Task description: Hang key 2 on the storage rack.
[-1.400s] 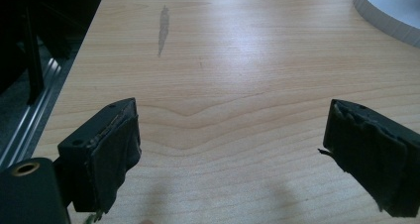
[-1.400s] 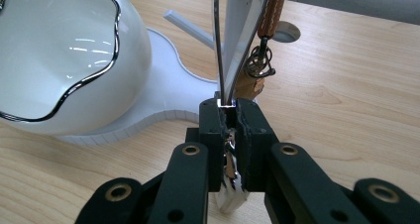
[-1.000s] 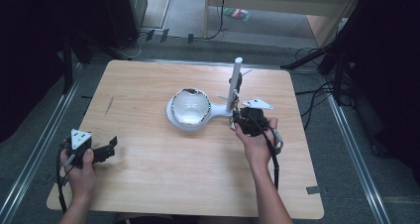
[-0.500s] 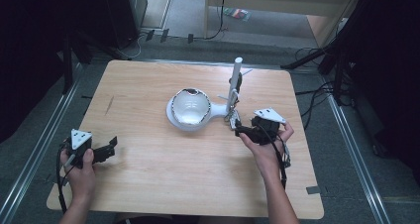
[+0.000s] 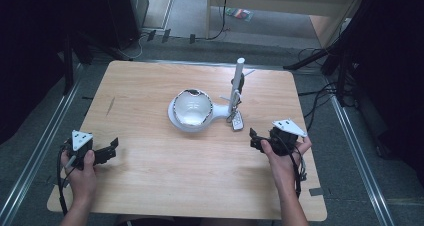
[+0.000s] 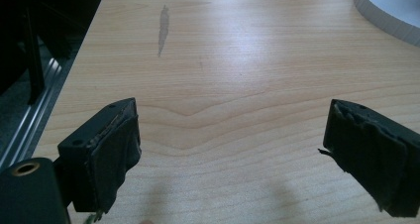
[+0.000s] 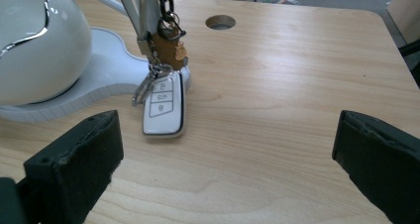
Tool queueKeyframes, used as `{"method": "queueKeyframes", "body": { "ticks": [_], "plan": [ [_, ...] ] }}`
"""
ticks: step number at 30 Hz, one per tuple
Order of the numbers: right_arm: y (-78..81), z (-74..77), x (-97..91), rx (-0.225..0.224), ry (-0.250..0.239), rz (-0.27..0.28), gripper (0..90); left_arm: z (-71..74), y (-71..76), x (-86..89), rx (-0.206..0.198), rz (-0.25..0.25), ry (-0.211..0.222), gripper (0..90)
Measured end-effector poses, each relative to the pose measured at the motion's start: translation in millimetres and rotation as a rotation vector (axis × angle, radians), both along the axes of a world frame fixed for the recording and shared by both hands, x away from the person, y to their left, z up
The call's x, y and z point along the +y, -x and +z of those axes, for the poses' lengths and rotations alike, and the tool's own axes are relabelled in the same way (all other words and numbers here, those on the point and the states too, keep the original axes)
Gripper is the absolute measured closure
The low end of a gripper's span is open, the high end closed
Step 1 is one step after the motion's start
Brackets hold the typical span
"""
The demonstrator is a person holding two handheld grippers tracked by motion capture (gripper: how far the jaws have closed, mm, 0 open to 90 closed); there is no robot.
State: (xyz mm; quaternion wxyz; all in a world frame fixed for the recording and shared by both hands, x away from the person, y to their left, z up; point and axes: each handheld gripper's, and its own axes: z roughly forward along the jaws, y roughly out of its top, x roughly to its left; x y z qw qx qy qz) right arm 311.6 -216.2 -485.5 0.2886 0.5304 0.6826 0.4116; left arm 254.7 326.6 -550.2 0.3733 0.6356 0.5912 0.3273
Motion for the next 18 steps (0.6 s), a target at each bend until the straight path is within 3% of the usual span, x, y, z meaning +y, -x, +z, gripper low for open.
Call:
{"method": "queueKeyframes", "body": {
  "ticks": [18],
  "plan": [
    [23.8, -24.4, -38.7, 0.017, 0.009, -0.065, 0.0, 0.0, 0.0, -0.1, 0.000, 0.001, -0.001, 7.8]
  ]
}}
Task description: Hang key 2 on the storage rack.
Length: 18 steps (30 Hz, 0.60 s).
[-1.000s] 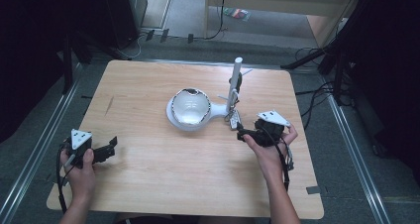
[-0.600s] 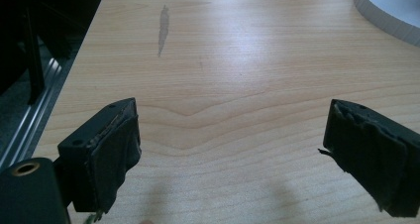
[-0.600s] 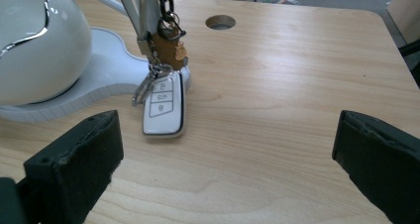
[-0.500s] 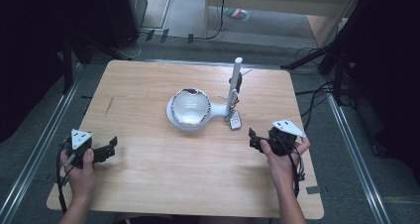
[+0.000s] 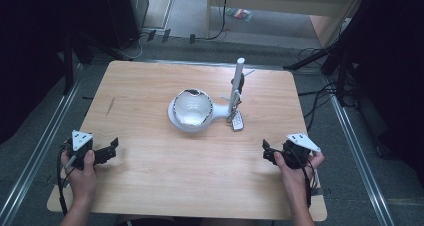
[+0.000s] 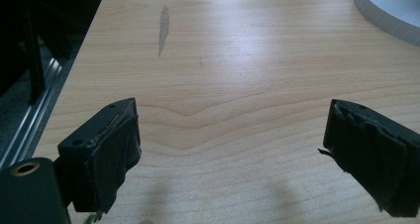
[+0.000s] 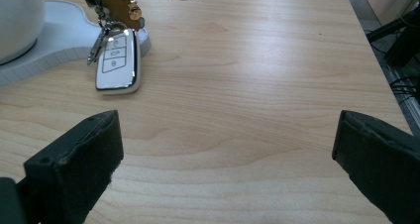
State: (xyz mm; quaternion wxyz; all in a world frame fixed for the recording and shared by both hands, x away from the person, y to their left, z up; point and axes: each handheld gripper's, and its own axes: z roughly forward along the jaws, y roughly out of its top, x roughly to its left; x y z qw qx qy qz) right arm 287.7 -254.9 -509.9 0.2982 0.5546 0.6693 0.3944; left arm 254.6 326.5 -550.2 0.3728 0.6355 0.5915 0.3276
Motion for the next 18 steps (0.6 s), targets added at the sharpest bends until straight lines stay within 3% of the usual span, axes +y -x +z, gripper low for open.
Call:
{"method": "queueKeyframes", "body": {
  "ticks": [9, 15, 18],
  "plan": [
    [7.9, -12.0, -9.6, 0.036, 0.016, -0.005, 0.0, 0.0, 0.2, 0.0, -0.002, 0.000, 0.002, 7.7],
    [14.3, -21.0, -18.9, 0.019, 0.033, -0.025, 0.0, 0.1, 0.6, -0.1, -0.004, -0.001, 0.002, 7.7],
    [17.9, -25.0, -27.5, 0.022, 0.009, -0.032, 0.0, 0.1, 0.7, 0.1, -0.005, -0.002, 0.003, 7.7]
  ]
}}
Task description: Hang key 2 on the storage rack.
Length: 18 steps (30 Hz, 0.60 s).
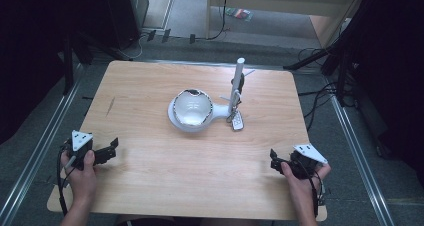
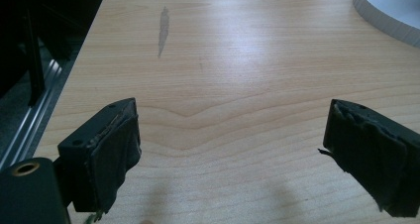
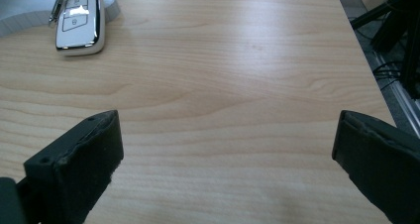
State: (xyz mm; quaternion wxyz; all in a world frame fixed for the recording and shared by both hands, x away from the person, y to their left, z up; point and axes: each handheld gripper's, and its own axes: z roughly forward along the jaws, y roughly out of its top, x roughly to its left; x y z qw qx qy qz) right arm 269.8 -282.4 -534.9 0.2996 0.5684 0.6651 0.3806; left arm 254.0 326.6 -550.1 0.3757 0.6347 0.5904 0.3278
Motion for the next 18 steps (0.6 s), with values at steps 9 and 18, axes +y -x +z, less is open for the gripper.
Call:
{"method": "queueKeyframes", "body": {
  "ticks": [9, 18],
  "plan": [
    [15.5, -6.2, -20.7, 0.005, 0.007, -0.014, 0.0, 0.0, 0.2, -0.5, 0.000, 0.000, -0.003, 7.7],
    [27.3, -10.2, -38.5, 0.012, 0.000, -0.042, 0.0, 0.1, 1.2, -0.6, -0.005, -0.004, -0.004, 7.7]
  ]
}}
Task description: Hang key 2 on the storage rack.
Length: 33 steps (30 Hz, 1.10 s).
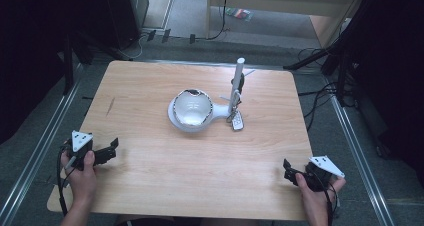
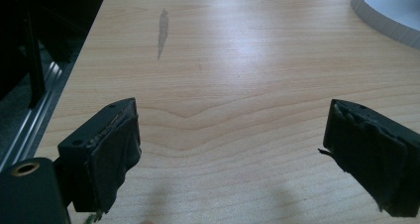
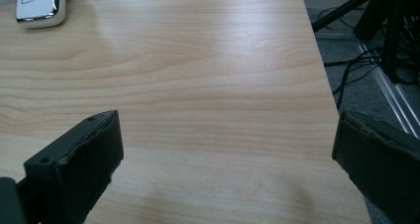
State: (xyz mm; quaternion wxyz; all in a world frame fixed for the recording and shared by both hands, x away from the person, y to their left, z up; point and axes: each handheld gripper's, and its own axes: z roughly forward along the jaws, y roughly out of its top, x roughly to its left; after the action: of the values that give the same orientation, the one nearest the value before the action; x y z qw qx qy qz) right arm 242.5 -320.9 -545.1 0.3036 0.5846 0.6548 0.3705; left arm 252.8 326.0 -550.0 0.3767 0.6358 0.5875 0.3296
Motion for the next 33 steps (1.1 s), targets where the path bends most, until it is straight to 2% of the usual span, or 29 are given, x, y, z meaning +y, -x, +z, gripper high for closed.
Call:
{"method": "queueKeyframes", "body": {
  "ticks": [10, 15, 21, 27, 33],
  "plan": [
    [12.6, -1.3, -16.6, 0.002, -0.001, -0.025, 0.0, 0.0, 0.3, -0.1, -0.002, -0.001, 0.000, 7.7],
    [15.4, -1.6, -20.3, -0.014, -0.036, -0.009, 0.0, 0.1, 0.3, 0.1, 0.000, -0.002, 0.000, 7.8],
    [13.8, -1.9, -23.3, 0.000, -0.079, -0.010, 0.3, -0.2, -0.5, -0.8, 0.003, 0.002, -0.004, 7.7],
    [12.9, -2.1, -20.1, 0.006, -0.042, -0.016, 3.7, 0.0, 0.0, 0.7, 0.001, 0.006, 0.003, 7.7],
    [13.2, -2.1, -19.5, 0.007, -0.038, -0.021, 5.4, 0.2, 2.8, 1.6, -0.014, 0.013, 0.014, 7.7]
  ]
}}
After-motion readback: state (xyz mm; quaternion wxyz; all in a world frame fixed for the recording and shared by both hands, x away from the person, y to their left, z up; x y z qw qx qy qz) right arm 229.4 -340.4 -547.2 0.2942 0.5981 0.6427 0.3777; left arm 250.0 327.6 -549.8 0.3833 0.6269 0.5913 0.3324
